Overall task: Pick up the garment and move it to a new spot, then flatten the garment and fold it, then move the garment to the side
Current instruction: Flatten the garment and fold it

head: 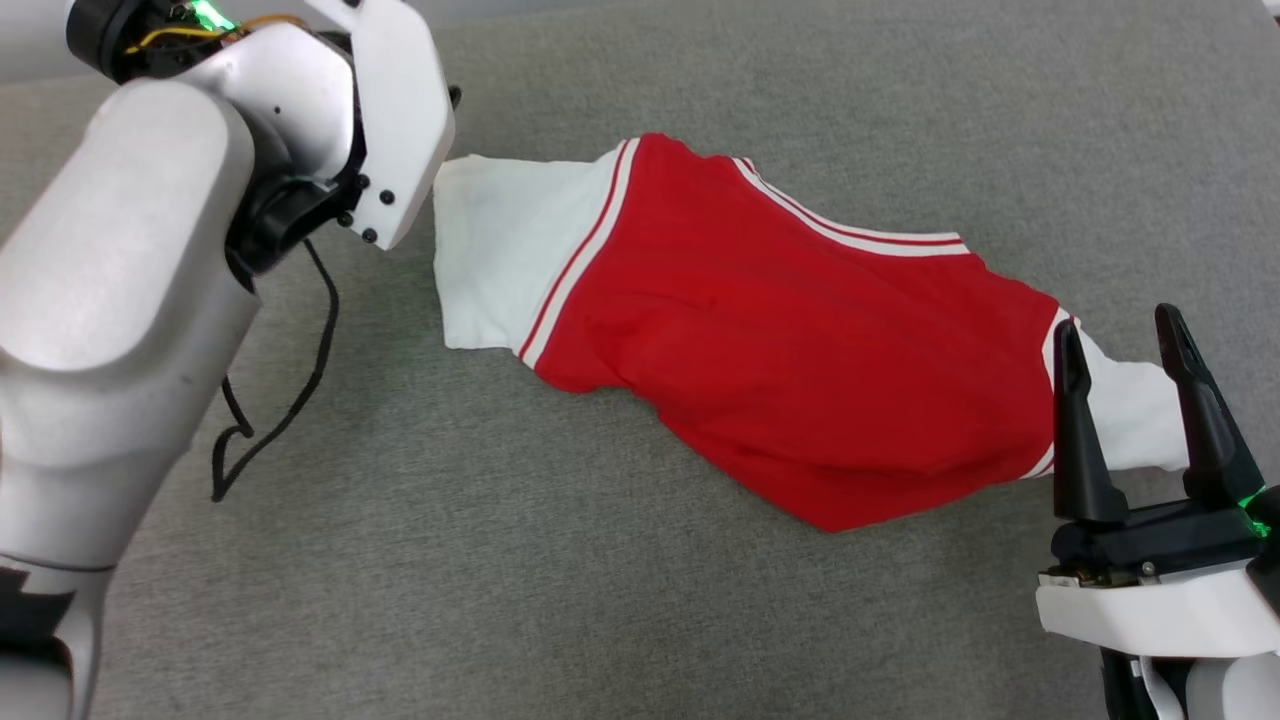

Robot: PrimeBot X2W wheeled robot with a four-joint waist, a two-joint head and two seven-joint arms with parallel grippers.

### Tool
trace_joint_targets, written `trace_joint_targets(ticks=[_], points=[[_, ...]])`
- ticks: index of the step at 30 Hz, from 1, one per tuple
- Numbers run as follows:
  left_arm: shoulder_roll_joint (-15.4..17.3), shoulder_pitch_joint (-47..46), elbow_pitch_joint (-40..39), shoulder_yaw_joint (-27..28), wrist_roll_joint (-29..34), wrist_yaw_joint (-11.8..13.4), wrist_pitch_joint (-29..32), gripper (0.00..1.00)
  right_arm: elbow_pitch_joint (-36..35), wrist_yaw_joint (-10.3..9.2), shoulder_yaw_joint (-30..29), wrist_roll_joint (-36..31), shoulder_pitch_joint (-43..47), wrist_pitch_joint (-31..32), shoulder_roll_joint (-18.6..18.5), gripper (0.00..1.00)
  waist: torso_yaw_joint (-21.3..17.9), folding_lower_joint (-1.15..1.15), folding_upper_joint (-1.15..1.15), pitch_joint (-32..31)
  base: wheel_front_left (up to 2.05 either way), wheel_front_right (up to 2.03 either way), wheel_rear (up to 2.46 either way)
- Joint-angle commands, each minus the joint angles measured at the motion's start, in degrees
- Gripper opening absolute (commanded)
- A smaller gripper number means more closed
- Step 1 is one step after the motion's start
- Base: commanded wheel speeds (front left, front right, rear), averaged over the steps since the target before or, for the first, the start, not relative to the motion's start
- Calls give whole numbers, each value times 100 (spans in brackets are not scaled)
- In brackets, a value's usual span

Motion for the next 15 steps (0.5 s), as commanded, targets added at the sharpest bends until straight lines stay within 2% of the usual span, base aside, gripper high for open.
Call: trace_joint_targets(ticks=[1, 8, 15], points=[[66, -122, 16, -99, -97, 3, 169, 100, -14, -5, 18, 24, -64, -12, 23, 100, -119, 0, 0, 148, 0, 0, 0], [332, -720, 52, -994, -920, 2, 1614, 100, -44, -5, 181, 21, -257, -12, 81, 100, -326, 0, 0, 483, 0, 0, 0], [490, -926, 155, -1793, -1165, 2, 2285, 100, -3, -5, 317, -64, -451, -13, 95, 100, -430, 0, 0, 760, 0, 0, 0]])
